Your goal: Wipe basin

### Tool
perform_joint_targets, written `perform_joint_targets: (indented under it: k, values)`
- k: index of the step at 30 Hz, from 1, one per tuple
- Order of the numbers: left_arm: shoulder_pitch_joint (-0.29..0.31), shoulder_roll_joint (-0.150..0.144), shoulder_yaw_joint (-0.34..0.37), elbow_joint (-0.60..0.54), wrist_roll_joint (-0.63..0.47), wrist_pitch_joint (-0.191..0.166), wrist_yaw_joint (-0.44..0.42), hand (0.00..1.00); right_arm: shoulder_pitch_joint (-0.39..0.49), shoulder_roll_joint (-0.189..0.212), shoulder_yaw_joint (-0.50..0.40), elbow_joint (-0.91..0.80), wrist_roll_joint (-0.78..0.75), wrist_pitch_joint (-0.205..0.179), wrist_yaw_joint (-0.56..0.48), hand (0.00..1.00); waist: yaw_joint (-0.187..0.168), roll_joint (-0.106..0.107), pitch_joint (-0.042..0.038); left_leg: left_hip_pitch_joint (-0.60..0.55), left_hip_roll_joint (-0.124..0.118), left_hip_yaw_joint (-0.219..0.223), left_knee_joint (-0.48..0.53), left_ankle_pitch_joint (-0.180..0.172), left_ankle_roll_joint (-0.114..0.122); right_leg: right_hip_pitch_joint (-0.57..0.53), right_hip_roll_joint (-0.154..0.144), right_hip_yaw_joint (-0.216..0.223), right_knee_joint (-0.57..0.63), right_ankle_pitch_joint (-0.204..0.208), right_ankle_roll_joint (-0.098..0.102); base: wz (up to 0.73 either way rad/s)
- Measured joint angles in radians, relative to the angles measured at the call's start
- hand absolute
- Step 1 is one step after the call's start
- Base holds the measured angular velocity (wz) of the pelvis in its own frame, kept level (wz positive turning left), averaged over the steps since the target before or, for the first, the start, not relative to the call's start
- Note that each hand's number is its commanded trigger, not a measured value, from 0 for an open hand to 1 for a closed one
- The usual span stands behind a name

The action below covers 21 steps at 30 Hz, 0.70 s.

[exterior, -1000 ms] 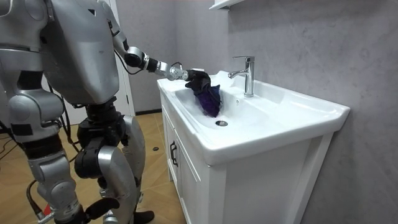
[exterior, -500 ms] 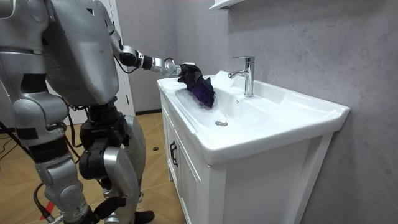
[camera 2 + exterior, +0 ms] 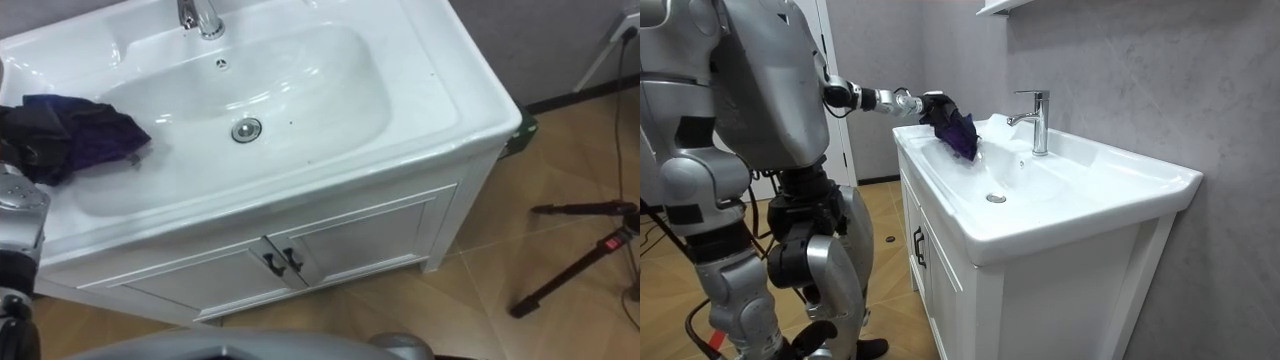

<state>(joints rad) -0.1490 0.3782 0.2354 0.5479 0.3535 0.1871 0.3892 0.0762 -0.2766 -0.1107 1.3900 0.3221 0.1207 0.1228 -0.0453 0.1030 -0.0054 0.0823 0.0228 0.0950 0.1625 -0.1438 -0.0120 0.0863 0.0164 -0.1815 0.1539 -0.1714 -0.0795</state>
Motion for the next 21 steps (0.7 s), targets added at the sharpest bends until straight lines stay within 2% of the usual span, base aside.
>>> perform_joint_targets:
  k: [4,8,12,15,17,21]
  values:
    - [0.006,0.0,0.019,-0.054,0.001,-0.013,0.021,1.0,0.001,0.003,-0.005,-0.021,-0.05,-0.001,-0.002,0.0,0.001,-0.001,0.0007,-0.002,-0.001,-0.003,0.0,0.0,0.0,0.0,-0.004,-0.013,0.0,-0.001,0.0,0.02]
    - [0.065,0.0,0.039,-0.142,0.0,-0.038,0.044,1.0,0.003,0.003,-0.012,-0.035,-0.066,-0.02,-0.007,0.0,0.0,-0.003,0.0015,-0.001,-0.004,-0.017,0.0,0.0,0.0,0.002,-0.005,-0.014,-0.001,-0.004,-0.001,0.0]
    - [0.12,0.0,0.049,-0.197,0.0,-0.058,0.061,1.0,0.003,0.005,-0.032,-0.036,-0.066,-0.021,-0.012,0.0,0.002,-0.009,0.0021,-0.002,-0.004,-0.019,-0.001,0.0,0.0,0.003,-0.005,-0.017,-0.002,-0.008,-0.002,0.02]
    - [0.122,0.0,0.05,-0.197,0.0,-0.064,0.066,1.0,0.004,0.005,-0.031,-0.036,-0.065,-0.021,-0.013,0.0,0.021,-0.01,0.0018,-0.003,-0.004,-0.021,0.0,0.0,0.0,0.004,-0.005,-0.017,-0.002,-0.01,-0.003,0.0]
    - [0.122,0.0,0.051,-0.197,0.0,-0.065,0.078,1.0,0.004,0.005,-0.031,-0.035,-0.066,-0.021,-0.012,0.0,0.025,-0.011,0.0018,-0.004,-0.007,-0.043,-0.001,0.0,0.0,0.005,-0.005,-0.022,-0.002,-0.011,-0.003,0.08]
    - [0.122,0.0,0.094,-0.197,-0.01,-0.067,0.092,1.0,0.006,0.005,-0.031,-0.031,-0.084,-0.021,-0.011,0.0,0.027,-0.011,0.0012,-0.001,-0.01,-0.05,0.0,0.0,0.0,0.012,-0.006,-0.024,-0.004,-0.014,-0.001,0.05]
